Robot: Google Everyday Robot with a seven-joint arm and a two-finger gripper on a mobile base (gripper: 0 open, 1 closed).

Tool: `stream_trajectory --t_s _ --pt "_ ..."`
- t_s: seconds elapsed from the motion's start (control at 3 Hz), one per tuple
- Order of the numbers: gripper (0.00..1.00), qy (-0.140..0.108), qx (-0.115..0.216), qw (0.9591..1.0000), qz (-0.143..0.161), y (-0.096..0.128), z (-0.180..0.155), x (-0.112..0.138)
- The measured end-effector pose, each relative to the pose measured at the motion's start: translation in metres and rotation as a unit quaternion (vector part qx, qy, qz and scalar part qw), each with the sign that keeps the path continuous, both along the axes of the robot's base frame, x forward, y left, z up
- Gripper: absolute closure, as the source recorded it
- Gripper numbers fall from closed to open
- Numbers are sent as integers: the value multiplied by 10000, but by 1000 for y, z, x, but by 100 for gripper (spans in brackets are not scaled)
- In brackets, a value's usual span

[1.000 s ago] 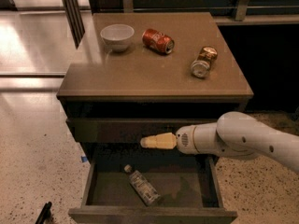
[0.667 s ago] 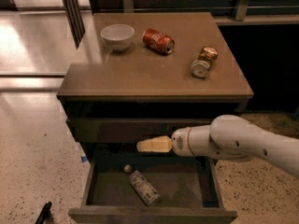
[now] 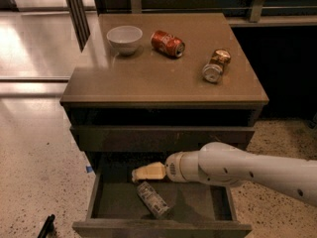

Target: Pick blue plastic bottle from middle drawer and place on counter

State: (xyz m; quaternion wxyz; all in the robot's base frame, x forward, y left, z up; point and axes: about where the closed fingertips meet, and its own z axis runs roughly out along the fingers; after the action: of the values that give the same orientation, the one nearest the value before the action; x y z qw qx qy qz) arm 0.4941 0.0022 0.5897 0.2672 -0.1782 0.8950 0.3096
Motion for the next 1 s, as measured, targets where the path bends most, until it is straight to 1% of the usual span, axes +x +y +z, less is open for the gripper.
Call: stream_trajectory --t_s 0.33,0.67,1.0 --pt "0 -62 -120 9999 -101 26 -47 2" --pt "0 -116 -123 9998 -139 27 -47 5" --pt "0 -77 -274 9993 -239 32 -56 3"
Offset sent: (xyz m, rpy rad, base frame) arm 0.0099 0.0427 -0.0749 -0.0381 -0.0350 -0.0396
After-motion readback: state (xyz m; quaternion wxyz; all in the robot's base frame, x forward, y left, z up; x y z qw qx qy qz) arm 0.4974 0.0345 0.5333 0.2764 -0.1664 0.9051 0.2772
